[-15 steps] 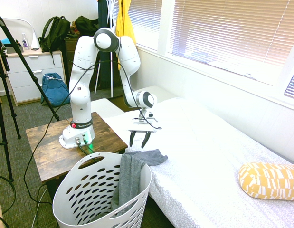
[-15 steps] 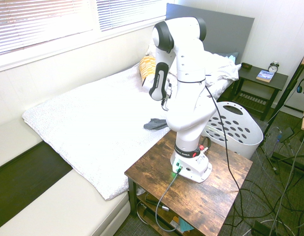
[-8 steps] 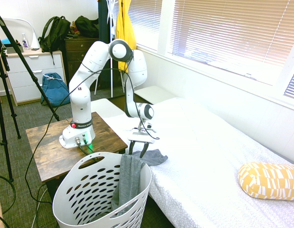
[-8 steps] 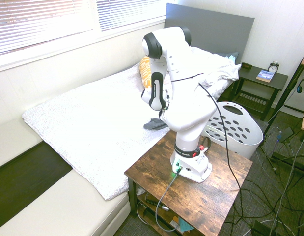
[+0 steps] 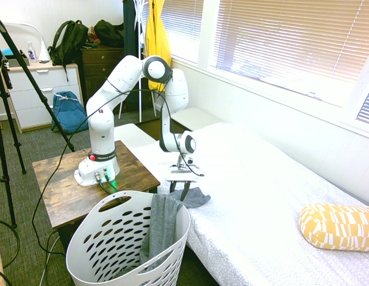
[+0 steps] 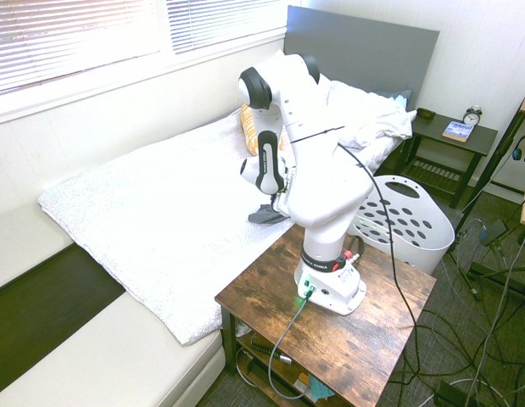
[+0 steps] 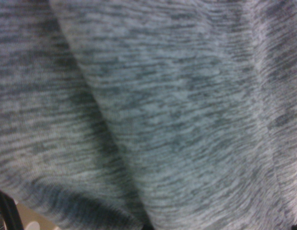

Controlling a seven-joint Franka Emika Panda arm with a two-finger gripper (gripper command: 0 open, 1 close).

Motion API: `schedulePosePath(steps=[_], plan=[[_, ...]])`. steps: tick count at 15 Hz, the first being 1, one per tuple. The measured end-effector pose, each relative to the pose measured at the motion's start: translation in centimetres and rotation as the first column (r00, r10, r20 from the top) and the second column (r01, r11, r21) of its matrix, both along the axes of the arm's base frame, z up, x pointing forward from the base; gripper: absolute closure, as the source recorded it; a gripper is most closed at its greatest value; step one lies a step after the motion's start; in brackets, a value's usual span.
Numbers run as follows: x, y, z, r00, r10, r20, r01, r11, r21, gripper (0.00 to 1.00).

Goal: Put my clothes in the laundry bag

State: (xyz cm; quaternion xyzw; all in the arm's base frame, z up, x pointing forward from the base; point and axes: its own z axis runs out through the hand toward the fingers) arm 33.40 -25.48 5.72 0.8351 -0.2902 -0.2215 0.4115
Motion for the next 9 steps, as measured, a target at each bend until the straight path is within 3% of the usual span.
schedulePosePath(steps=[9], plan=[[-0.6,-0.95,0.34,1.0,-0.003,-0.017,0.002,1.0,-0.009,1.0]])
